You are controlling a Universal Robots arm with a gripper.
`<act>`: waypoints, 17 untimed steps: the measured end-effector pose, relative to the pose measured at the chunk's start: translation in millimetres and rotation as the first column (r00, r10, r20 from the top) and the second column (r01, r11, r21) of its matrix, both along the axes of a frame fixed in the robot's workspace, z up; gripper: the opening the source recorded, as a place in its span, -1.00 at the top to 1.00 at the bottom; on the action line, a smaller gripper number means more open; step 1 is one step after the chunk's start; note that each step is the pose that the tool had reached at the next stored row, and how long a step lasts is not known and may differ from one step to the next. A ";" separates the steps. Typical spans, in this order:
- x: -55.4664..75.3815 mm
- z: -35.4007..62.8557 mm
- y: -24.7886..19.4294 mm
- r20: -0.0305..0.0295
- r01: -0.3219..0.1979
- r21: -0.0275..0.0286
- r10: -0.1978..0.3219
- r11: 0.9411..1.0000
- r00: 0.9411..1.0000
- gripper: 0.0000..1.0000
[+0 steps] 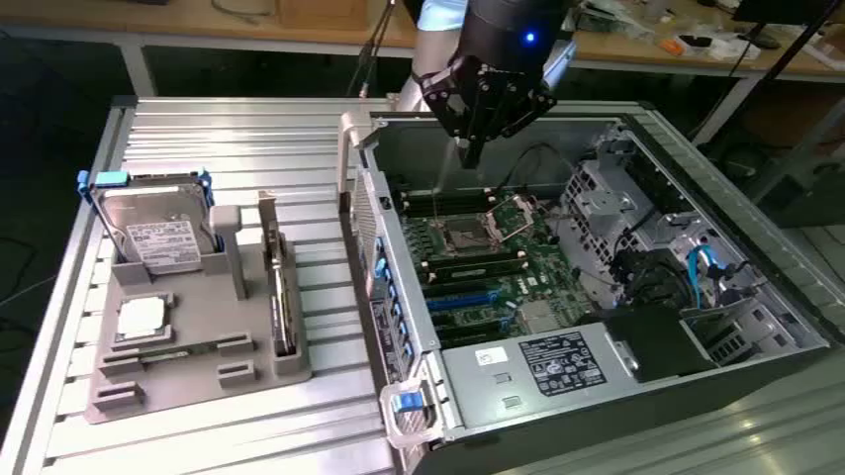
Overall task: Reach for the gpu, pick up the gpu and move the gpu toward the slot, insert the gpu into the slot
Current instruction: 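Reach for the gpu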
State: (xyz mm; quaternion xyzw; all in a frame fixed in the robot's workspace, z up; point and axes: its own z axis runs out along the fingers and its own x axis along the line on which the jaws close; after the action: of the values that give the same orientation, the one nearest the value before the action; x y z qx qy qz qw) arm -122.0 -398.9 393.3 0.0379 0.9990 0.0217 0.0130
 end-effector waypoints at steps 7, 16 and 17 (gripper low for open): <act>-24.4 0.0 0.0 0.013 0.000 0.000 0.000 1.000 1.000 0.79; -47.5 0.0 0.0 0.029 0.000 0.000 0.000 1.000 1.000 0.79; -50.2 0.0 0.0 0.031 0.000 0.000 0.000 1.000 1.000 0.79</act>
State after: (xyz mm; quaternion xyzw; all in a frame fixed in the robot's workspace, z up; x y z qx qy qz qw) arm -172.1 -398.9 393.3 0.0375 0.9986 0.0223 0.0286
